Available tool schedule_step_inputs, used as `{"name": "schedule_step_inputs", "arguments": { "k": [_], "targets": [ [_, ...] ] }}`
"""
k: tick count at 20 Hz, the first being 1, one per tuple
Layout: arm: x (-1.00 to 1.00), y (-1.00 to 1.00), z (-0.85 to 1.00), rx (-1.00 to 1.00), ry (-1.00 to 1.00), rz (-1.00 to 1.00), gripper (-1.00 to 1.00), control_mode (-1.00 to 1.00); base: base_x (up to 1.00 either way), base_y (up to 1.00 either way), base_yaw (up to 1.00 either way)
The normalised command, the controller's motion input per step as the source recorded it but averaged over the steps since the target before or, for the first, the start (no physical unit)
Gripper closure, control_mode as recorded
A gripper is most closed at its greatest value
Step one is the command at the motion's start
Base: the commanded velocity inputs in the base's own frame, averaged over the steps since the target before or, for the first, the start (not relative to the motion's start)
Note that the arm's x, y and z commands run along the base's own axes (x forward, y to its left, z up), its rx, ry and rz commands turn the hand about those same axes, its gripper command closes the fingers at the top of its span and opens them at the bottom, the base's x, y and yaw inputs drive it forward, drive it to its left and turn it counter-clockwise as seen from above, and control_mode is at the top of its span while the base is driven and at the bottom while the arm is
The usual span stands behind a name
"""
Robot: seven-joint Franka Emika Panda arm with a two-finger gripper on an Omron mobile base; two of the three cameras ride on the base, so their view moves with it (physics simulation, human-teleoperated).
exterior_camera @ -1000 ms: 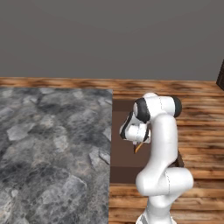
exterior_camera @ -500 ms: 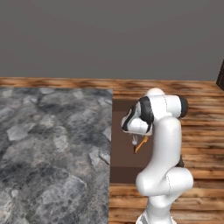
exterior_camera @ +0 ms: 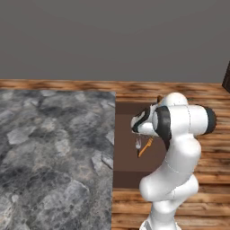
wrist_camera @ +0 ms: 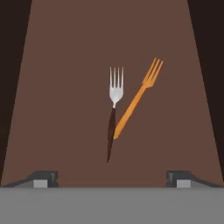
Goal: Organize the utensils by type. Pick up the wooden spoons from the counter and place them in the open cabinet. Then pick up the metallic utensils from the counter and place them in the open drawer.
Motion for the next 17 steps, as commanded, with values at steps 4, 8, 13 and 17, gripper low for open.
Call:
{"name": "schedule_step_inputs", "arguments": {
  "k": [4, 8, 13, 17],
  "targets": [
    [-0.65, 0.00, 0.65, -0.03, 0.00, 0.13, -1.00, -1.00, 0.00, 0.00, 0.00],
    [-0.68, 0.00, 0.60, -0.05, -0.01, 0.17, -1.00, -1.00, 0.00, 0.00, 0.00],
    [-0.67, 0.00, 0.49, -0.13, -0.15, 0.20, -1.00, -1.00, 0.00, 0.00, 0.00],
    [-0.69, -0.01, 0.39, -0.11, -0.24, 0.06, -1.00, -1.00, 0.00, 0.00, 0.00]
  ]
}}
